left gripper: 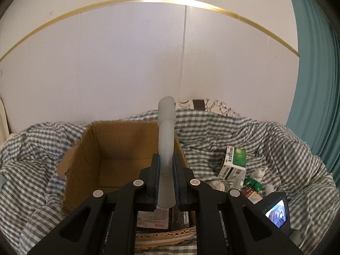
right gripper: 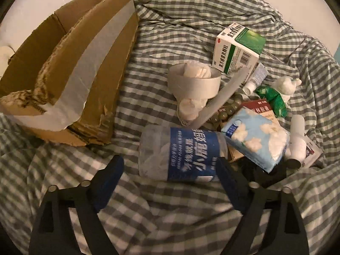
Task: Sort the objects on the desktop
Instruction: 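Carry the tube and floss jar into the cardboard box and open both grippers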
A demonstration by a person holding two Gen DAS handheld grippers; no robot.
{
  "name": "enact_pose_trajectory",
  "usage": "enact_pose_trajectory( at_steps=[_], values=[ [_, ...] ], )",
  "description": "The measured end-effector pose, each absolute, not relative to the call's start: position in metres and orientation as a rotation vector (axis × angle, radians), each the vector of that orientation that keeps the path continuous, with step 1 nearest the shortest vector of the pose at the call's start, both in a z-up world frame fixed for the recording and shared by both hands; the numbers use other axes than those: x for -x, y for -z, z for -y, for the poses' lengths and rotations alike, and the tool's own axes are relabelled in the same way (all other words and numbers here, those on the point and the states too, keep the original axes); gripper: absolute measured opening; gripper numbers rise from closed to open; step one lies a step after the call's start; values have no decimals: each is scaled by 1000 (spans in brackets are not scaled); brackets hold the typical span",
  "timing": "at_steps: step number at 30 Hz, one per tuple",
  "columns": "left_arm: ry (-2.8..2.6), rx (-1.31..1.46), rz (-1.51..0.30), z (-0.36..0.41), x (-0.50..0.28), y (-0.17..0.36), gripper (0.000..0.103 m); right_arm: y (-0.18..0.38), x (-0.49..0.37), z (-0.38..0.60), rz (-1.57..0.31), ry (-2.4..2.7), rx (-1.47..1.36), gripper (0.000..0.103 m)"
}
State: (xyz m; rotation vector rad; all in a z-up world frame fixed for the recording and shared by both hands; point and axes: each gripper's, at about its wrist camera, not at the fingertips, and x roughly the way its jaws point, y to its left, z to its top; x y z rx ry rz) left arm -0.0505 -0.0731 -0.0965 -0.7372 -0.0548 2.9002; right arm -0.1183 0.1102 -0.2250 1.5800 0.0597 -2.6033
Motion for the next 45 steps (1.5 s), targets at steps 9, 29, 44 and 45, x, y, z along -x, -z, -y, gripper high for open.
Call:
enact_pose_trajectory(
  at_steps=[9, 29, 44, 45],
  values=[
    [-2919, 819, 122, 97, 68, 119, 12, 251, 143, -141, 118, 2646, -1759, 103],
    [-2925, 937, 202, 134, 95, 150, 12, 124, 129, -119, 250, 2686, -1247, 99],
    [-2964, 1083, 215, 163, 119, 167, 53, 85, 215, -12, 83, 2535, -914, 100],
    [-2974, 1071, 215, 163, 118, 166, 56, 86, 218, -11, 77, 2539, -915, 100]
  ],
)
